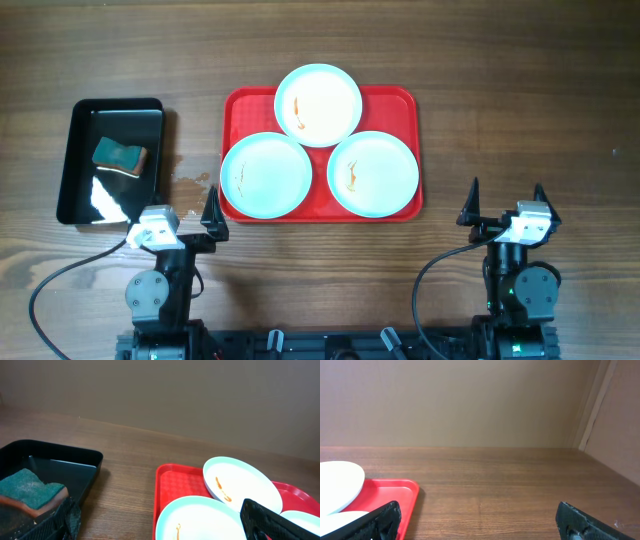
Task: Clean dirty plates on tray and stack at the side
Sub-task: 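Move the left gripper toward the black tray with the sponge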
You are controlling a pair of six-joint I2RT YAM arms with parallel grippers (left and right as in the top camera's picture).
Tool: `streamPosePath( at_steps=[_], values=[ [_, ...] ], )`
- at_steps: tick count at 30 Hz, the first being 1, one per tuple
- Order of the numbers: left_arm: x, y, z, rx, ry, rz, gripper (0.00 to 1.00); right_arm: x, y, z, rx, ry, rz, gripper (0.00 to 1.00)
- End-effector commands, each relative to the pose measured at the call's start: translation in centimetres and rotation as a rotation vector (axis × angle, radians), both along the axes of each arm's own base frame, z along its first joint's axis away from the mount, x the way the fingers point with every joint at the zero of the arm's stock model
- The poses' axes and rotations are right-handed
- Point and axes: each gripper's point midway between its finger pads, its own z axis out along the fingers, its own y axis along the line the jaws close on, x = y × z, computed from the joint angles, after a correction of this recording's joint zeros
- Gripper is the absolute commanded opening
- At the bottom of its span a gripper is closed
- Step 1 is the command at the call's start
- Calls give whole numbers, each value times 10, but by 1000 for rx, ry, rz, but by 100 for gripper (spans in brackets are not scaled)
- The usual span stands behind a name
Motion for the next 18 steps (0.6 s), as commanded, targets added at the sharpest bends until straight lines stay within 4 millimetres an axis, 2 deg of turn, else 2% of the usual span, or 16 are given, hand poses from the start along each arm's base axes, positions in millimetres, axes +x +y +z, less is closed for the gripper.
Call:
streamPosePath(
  at_steps=[1,16,18],
  values=[
    [0,1,-3,19,3,7,100,-1,2,3,-8,-15,13,100],
    [0,1,-3,19,3,7,100,-1,2,3,-8,-15,13,100],
    [0,-10,-1,-53,-2,-52,100,-1,2,3,-8,-15,13,100]
  ],
)
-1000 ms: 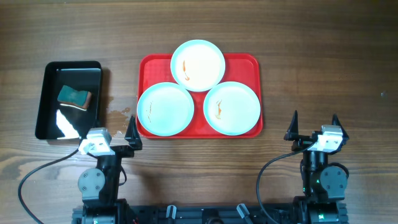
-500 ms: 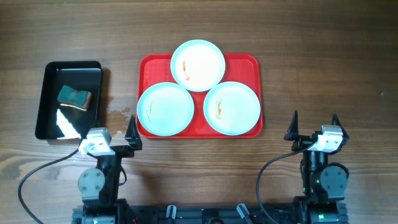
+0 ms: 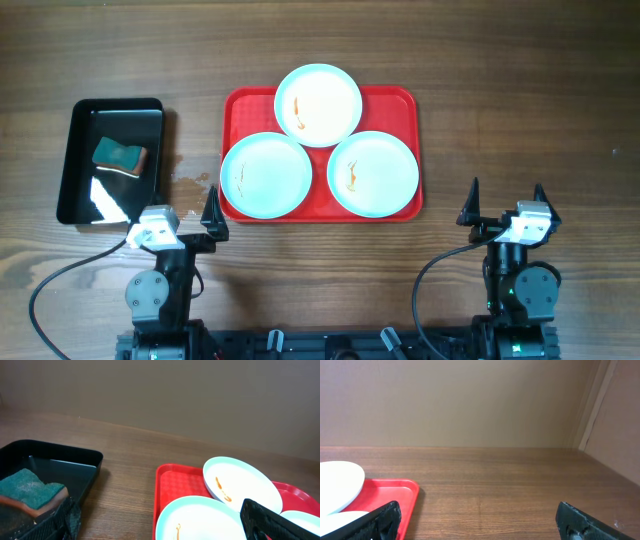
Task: Clean dirty plates on tray and stack at the side
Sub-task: 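Move the left gripper toward the black tray with the sponge, then lower the left gripper into the black tray and grasp the green sponge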
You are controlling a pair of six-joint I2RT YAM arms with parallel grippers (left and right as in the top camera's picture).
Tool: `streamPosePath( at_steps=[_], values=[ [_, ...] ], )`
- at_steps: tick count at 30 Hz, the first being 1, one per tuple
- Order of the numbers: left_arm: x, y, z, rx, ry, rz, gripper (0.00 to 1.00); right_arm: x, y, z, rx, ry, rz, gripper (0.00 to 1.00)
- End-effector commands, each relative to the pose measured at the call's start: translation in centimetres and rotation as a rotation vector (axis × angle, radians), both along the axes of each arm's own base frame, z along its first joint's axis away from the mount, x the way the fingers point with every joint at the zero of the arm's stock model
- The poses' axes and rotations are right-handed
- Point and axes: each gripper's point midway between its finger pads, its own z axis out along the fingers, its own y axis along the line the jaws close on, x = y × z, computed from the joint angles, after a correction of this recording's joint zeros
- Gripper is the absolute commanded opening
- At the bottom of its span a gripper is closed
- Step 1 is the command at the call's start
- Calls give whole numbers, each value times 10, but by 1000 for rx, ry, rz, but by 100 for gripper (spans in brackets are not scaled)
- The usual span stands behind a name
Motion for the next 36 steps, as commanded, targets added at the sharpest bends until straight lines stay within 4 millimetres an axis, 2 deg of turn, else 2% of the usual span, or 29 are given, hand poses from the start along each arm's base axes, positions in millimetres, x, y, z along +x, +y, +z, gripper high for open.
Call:
streamPosePath(
  at_steps=[1,4,6,9,11,15,17,21,25,29,32,34,36],
  values=[
    [-2,-28,1,-162,-2,-146,100,-1,2,3,-8,-15,13,100],
    [-23,-87,9,-488,83,-488,100,-1,2,3,-9,-15,13,100],
    [-41,-113,15,-663,173,-654,100,-1,2,3,-8,-15,13,100],
    [-50,-123,19,-884,282,-704,100,-1,2,3,-8,-15,13,100],
    [-47,-120,27,-1011,294,-673,100,-1,2,3,-8,-15,13,100],
    [-53,-116,78,-933,66,-766,100,-1,2,3,-8,-15,13,100],
    [-53,-110,97,-909,-12,-747,100,-1,2,3,-8,-15,13,100],
    [-49,-97,120,-839,-73,-655,99,-1,2,3,-9,-15,13,100],
    [-28,-64,128,-708,4,-362,100,-1,2,3,-9,-15,13,100],
    [-12,-16,123,-529,186,-10,100,-1,2,3,-8,-15,13,100],
    [-3,25,115,-390,460,272,100,-1,2,3,-8,-15,13,100],
    [-1,44,112,-336,592,400,100,-1,2,3,-8,-15,13,100],
    [6,51,110,-299,720,458,100,-1,2,3,-8,-15,13,99]
  ],
)
